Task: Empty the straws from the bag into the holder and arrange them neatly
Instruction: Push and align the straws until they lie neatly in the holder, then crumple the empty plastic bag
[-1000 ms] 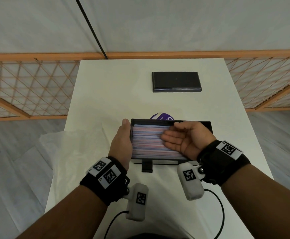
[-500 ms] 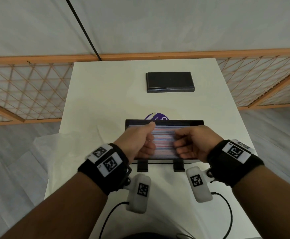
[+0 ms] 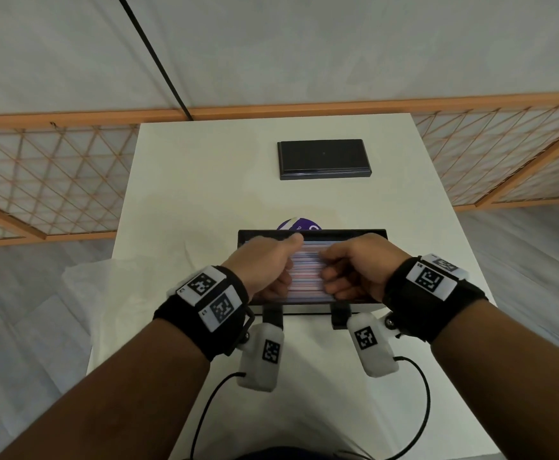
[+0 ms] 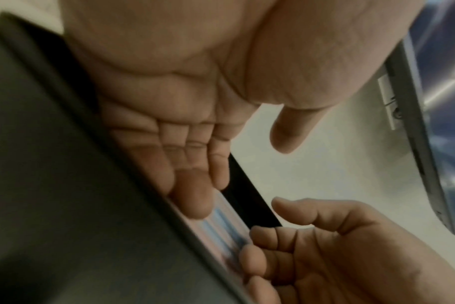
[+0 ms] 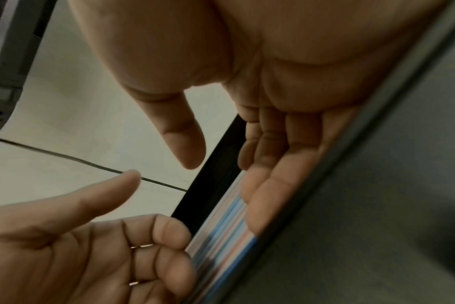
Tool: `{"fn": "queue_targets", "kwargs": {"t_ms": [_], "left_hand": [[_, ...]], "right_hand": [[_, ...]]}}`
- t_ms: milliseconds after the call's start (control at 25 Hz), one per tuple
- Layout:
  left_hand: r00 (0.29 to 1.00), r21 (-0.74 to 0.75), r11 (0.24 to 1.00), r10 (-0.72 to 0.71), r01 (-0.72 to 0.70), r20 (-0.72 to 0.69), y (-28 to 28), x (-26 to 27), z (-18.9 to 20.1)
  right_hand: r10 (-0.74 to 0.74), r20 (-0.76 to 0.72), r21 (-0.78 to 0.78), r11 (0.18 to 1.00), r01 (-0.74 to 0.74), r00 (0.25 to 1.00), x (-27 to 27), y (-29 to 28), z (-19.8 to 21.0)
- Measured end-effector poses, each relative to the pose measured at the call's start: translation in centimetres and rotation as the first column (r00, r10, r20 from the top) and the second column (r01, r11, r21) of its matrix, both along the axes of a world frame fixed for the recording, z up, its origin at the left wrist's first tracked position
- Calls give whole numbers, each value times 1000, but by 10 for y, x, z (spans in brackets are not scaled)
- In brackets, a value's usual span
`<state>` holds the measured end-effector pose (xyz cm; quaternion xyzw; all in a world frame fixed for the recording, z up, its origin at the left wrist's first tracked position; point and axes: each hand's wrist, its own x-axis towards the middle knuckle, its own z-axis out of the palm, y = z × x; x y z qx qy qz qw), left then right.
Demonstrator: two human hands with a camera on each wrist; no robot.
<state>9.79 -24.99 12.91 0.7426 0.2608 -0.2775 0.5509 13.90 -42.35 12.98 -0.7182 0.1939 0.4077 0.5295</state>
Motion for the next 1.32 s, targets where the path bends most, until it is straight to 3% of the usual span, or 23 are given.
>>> {"fn": "queue_targets", "kwargs": {"t_ms": [80, 200, 280, 320, 400, 440, 480, 520, 560, 640, 680, 760, 840, 960, 1000, 1080, 1160, 1200, 1240, 1320], "left_hand": [[988, -87, 987, 144, -139, 57, 8, 1, 7], [916, -210, 912, 381, -352, 123, 26, -2, 17], [832, -178, 853, 520, -491, 194, 47, -8, 17], [803, -86, 842, 535, -533, 261, 60, -13, 16], [826, 328, 789, 366, -520, 428, 87, -26, 13], [859, 538, 697, 235, -475, 454, 101, -34, 12], [902, 683, 607, 150, -408, 405, 112, -41, 5], [947, 757, 572, 134, -315, 293, 122, -47, -6], [976, 777, 591, 155, -217, 154, 132, -53, -20], [977, 701, 711, 185, -57, -108, 143, -66, -56], [966, 639, 769, 169, -5, -196, 142, -73, -74], [954, 596, 799, 113, 79, -277, 137, -81, -103], [976, 680, 725, 49, 112, -213, 132, -76, -105], [985, 764, 622, 126, -171, 118, 131, -52, -63], [949, 732, 606, 180, -313, 257, 131, -43, -41], [785, 529, 619, 250, -580, 567, 123, -29, 6], [601, 204, 742, 316, -639, 734, 101, -25, 48], [578, 54, 824, 348, -564, 738, 83, -27, 64], [611, -75, 896, 358, -438, 706, 66, -31, 78], [743, -234, 956, 286, -177, 605, 42, -40, 88]], "right_hand": [[-49, -4, 58, 997, 49, 999, 2, 3, 0], [-90, -9, 93, 992, 91, 996, 0, 7, -3], [-122, -7, 117, 986, 122, 992, 0, 9, -4], [-140, -5, 129, 982, 140, 990, 0, 10, -4], [-165, 3, 143, 976, 163, 986, -1, 10, -3], [-170, 7, 147, 975, 167, 985, -2, 10, -2], [-172, 11, 149, 974, 168, 985, -2, 10, 1], [-174, 20, 149, 974, 169, 984, -1, 9, 4], [-181, 42, 146, 974, 173, 983, 0, 9, 9], [-203, 133, 141, 973, 184, 970, 1, 8, 20], [-219, 191, 151, 970, 192, 957, 3, 7, 25], [-252, 280, 189, 961, 204, 927, 2, 6, 36], [-258, 356, 208, 959, 192, 898, -1, 5, 47], [-192, 551, 111, 981, 157, 812, -9, 9, 60], [-120, 640, 38, 992, 124, 759, -14, 12, 64], [109, 778, -125, 992, -18, 619, -26, 23, 72], [279, 805, -193, 958, -213, 524, -38, 40, 77], [310, 801, -172, 938, -300, 513, -42, 50, 77], [312, 803, -129, 923, -362, 508, -44, 59, 74], [245, 833, -22, 911, -413, 496, -44, 71, 66]]}}
